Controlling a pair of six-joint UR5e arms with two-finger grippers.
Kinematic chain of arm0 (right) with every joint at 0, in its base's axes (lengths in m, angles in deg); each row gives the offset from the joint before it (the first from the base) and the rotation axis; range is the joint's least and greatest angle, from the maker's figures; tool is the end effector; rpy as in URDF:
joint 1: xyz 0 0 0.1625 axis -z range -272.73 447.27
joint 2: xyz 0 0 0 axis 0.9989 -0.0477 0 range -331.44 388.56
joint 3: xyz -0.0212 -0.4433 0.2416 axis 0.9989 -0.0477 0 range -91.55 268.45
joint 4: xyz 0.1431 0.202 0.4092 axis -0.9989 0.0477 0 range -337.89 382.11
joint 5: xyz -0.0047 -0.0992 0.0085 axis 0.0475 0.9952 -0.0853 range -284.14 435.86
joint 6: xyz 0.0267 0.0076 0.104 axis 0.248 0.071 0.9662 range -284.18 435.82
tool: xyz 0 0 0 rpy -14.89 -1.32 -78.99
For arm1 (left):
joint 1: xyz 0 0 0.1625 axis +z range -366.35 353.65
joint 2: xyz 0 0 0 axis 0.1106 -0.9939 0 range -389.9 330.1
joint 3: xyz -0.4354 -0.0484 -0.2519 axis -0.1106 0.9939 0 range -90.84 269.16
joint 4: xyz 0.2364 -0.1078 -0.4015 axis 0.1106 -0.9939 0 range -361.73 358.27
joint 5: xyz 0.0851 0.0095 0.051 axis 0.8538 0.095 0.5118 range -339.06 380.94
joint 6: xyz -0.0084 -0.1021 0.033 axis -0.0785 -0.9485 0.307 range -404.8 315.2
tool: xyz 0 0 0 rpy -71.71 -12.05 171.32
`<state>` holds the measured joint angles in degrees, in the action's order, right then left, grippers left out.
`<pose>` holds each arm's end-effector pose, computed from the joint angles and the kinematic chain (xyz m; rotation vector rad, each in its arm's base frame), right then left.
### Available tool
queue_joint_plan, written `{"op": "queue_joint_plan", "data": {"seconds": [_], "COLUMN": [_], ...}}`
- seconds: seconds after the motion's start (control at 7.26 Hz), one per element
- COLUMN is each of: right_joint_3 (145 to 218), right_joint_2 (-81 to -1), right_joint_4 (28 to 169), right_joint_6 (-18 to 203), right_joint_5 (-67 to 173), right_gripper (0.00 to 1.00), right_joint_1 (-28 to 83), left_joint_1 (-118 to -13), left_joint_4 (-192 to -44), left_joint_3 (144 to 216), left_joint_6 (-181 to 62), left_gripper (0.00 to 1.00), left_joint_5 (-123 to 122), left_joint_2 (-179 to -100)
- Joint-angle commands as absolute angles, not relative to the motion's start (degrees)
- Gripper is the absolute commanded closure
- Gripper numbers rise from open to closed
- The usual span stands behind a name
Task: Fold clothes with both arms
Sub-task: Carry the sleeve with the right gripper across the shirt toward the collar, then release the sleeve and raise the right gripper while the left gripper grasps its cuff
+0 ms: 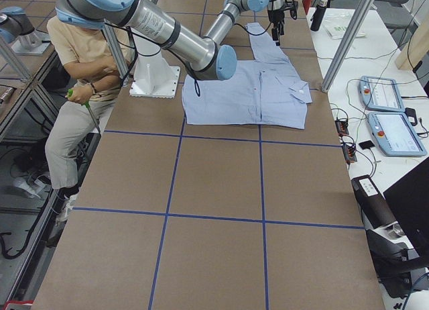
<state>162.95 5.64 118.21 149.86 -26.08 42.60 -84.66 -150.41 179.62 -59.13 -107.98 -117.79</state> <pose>-0.5591 -0.7087 0.0022 0.2304 -0.7874 0.3901 0.0502 -0.5666 0.6426 0.7901 0.8195 0.2966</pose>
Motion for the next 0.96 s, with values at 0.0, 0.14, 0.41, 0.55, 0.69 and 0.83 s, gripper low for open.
{"op": "queue_joint_plan", "data": {"seconds": [0.0,0.14,0.41,0.55,0.69,0.83], "right_joint_3": [185.12,192.35,199.26,201.89,203.57,204.02], "right_joint_2": [-13.0,-20.76,-31.68,-36.78,-41.1,-43.49], "right_joint_4": [119.85,119.94,119.24,119.06,119.14,119.06], "right_joint_6": [139.76,133.45,122.54,117.44,111.74,107.94], "right_joint_5": [-32.22,-35.73,-41.19,-42.26,-44.62,-47.08], "right_gripper": [0.0,0.0,0.0,0.0,0.0,0.0], "right_joint_1": [36.41,32.37,26.47,24.18,21.03,18.12], "left_joint_1": [-74.17,-70.81,-68.33,-65.88,-63.24,-61.39], "left_joint_4": [-156.06,-159.02,-169.03,-171.16,-172.14,-175.8], "left_joint_3": [177.58,175.4,167.59,166.52,164.68,161.53], "left_joint_6": [-77.23,-82.89,-93.15,-100.1,-102.26,-104.98], "left_gripper": [0.0,0.0,0.0,0.0,0.0,0.04], "left_joint_5": [-95.51,-91.25,-90.86,-87.81,-84.91,-83.4], "left_joint_2": [-118.23,-118.58,-118.84,-118.84,-118.84,-119.02]}}
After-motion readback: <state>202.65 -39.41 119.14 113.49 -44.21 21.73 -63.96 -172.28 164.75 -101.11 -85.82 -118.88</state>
